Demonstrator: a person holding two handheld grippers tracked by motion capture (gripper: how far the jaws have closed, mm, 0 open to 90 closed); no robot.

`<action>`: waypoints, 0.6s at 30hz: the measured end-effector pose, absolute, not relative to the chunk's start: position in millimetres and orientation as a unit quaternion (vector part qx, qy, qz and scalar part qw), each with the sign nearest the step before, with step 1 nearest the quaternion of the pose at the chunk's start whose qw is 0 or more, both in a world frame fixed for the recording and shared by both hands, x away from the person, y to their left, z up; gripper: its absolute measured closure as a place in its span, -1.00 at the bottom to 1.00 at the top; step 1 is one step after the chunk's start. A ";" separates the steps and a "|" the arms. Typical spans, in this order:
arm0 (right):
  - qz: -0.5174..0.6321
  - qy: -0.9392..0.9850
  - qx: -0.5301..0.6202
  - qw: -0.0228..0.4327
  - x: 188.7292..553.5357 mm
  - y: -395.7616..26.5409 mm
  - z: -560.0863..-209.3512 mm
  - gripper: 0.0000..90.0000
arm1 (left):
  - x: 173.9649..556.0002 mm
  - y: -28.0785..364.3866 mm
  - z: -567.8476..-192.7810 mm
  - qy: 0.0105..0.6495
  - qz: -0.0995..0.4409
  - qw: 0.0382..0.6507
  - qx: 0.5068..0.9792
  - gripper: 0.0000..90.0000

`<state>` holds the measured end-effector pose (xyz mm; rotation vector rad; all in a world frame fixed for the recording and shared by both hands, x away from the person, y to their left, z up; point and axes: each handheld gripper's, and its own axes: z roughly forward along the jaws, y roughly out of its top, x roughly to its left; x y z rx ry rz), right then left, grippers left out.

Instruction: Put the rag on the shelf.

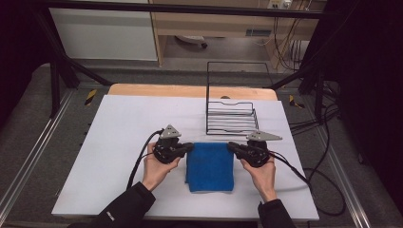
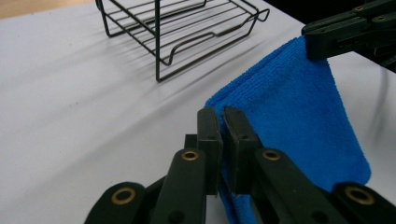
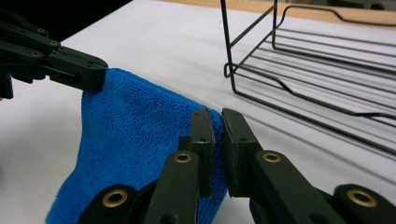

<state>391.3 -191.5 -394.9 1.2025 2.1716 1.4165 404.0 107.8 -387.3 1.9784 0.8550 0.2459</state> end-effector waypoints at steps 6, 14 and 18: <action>0.496 0.750 0.406 0.161 387.5 -193.2 -386.3 0.87 | 397.2 105.7 -378.4 0.338 0.117 0.478 0.802 0.91; 0.508 0.745 0.391 0.181 381.0 -194.2 -373.5 0.87 | 391.2 107.5 -367.5 0.333 0.126 0.497 0.791 0.91; 0.514 0.742 0.383 0.192 376.9 -194.7 -365.8 0.87 | 387.8 108.1 -362.2 0.328 0.130 0.507 0.786 0.91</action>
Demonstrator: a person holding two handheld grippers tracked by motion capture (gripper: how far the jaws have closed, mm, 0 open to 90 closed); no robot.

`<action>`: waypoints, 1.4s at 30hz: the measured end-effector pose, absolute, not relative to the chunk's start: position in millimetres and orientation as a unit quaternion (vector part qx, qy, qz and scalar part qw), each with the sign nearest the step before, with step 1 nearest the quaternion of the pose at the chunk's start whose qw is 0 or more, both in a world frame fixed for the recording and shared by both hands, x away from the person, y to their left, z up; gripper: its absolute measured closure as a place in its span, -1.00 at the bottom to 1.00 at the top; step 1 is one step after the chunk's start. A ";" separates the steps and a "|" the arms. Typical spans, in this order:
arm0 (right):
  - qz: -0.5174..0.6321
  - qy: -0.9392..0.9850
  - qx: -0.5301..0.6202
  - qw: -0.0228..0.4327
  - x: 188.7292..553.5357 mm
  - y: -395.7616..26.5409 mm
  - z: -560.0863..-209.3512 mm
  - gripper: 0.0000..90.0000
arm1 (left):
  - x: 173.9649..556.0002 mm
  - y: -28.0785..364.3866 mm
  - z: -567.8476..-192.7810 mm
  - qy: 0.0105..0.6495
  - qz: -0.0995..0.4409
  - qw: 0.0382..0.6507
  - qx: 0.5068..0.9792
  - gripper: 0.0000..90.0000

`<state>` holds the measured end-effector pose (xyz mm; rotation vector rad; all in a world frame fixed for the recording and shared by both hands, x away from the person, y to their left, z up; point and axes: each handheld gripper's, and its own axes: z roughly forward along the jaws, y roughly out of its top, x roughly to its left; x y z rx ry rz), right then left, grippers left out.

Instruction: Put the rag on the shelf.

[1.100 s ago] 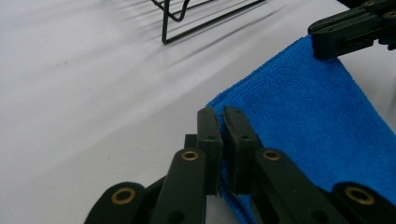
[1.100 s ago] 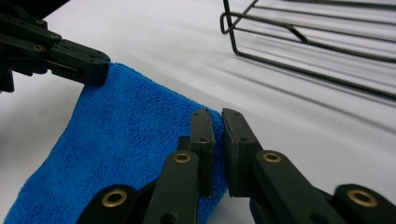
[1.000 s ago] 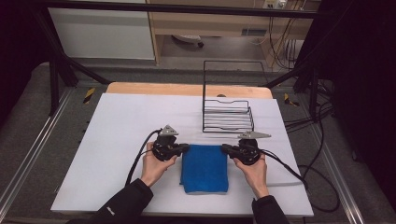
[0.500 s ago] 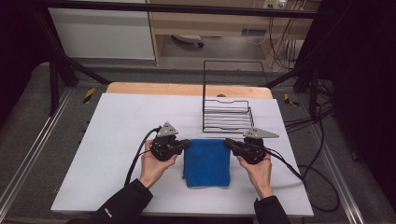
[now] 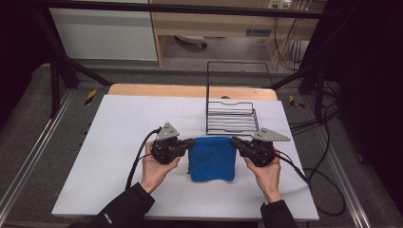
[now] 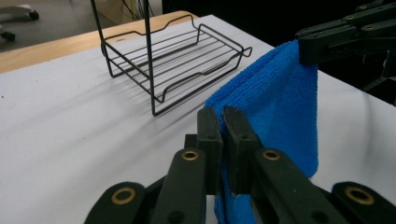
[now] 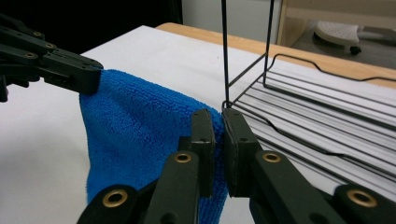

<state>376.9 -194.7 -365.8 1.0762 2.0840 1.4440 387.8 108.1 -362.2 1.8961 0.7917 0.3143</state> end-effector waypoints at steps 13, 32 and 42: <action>0.531 0.733 0.363 0.224 364.0 -197.1 -344.8 0.88 | 375.1 107.4 -341.7 0.313 0.150 0.535 0.770 0.91; 0.561 0.699 0.353 0.268 350.9 -206.2 -313.2 0.89 | 378.5 99.3 -312.7 0.299 0.166 0.582 0.737 0.91; 0.578 0.677 0.355 0.288 350.5 -211.6 -297.3 0.89 | 384.3 92.2 -300.2 0.292 0.175 0.598 0.725 0.91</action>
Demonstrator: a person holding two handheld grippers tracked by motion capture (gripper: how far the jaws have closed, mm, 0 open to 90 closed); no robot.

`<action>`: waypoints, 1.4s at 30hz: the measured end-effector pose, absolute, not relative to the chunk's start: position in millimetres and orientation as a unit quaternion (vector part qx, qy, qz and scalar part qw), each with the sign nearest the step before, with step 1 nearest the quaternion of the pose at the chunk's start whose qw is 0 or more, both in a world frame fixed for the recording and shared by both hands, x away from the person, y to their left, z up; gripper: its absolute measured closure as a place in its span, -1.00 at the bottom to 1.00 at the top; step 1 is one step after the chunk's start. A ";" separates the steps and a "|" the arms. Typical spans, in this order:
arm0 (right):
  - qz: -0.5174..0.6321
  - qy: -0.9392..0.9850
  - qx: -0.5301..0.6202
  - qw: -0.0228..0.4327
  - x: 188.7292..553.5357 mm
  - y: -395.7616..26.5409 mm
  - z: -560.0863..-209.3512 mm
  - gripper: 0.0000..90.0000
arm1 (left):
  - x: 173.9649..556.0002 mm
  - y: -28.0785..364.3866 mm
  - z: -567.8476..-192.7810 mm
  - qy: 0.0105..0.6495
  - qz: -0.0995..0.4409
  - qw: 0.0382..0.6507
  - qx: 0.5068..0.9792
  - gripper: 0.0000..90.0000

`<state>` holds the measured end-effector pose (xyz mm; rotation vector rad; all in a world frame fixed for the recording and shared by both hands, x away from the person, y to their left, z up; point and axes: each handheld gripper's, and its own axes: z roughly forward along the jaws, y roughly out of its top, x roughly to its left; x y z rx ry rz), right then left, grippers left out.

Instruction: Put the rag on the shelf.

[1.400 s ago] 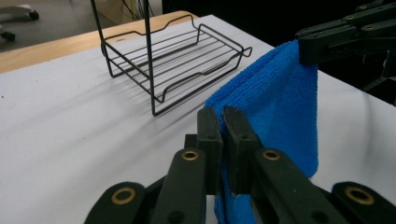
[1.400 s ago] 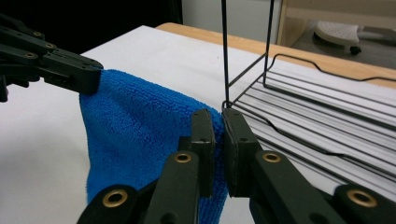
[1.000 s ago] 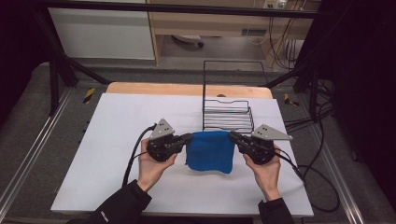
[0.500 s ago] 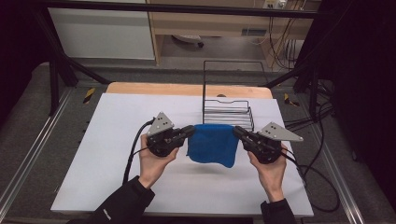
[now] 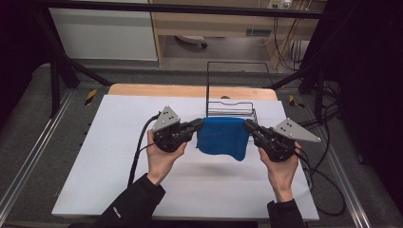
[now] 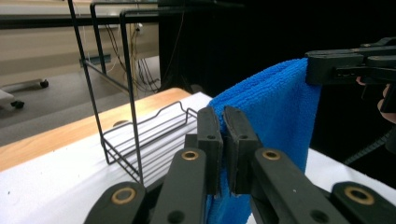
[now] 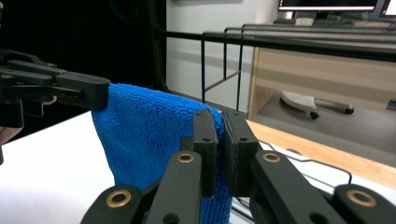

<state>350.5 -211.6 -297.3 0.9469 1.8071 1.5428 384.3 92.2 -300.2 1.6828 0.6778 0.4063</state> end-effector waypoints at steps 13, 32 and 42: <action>0.590 0.655 0.349 0.317 352.9 -212.6 -280.6 0.89 | 395.3 86.5 -287.0 0.290 0.186 0.622 0.703 0.91; 0.608 0.621 0.344 0.355 366.3 -215.8 -247.9 0.90 | 411.9 75.6 -259.3 0.281 0.202 0.654 0.673 0.91; 0.610 0.611 0.343 0.371 373.9 -218.6 -228.9 0.90 | 418.9 69.9 -241.3 0.275 0.211 0.667 0.659 0.92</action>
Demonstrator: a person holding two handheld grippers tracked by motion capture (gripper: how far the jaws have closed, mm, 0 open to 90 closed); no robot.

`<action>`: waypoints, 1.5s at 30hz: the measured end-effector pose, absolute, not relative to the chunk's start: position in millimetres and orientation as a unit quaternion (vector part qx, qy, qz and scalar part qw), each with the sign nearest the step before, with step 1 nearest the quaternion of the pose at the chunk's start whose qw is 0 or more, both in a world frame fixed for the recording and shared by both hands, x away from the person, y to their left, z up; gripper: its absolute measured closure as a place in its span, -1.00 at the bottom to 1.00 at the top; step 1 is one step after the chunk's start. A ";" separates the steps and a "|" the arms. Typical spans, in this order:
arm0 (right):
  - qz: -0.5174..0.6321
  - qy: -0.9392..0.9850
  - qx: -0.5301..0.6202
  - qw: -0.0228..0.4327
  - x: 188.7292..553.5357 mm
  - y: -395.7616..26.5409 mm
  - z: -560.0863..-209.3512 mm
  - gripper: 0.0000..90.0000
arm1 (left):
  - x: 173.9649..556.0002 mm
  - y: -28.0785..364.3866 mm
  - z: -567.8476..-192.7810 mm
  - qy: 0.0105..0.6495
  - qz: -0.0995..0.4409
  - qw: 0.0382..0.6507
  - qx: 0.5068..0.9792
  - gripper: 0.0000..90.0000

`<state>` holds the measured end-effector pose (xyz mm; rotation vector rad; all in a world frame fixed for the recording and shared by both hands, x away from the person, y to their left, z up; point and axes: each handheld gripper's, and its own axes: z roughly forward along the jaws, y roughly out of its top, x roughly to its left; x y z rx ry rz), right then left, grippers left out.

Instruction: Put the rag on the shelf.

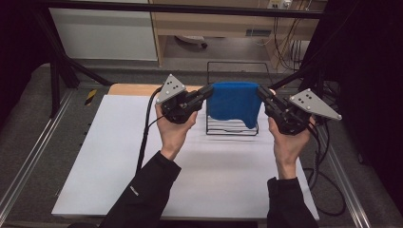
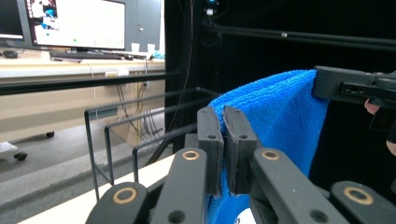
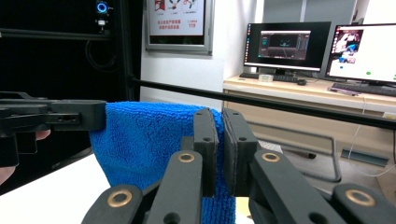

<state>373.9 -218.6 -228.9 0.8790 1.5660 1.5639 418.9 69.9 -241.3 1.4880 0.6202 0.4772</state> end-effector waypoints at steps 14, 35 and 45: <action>0.615 0.597 0.333 0.392 378.6 -221.0 -200.8 0.90 | 425.3 64.0 -211.5 0.266 0.230 0.678 0.646 0.92; 0.618 0.585 0.328 0.410 388.4 -229.0 -177.8 0.90 | 438.0 53.3 -187.7 0.257 0.238 0.691 0.632 0.92; 0.624 0.579 0.323 0.414 395.1 -229.2 -167.1 0.90 | 444.3 52.0 -173.0 0.255 0.247 0.694 0.626 0.92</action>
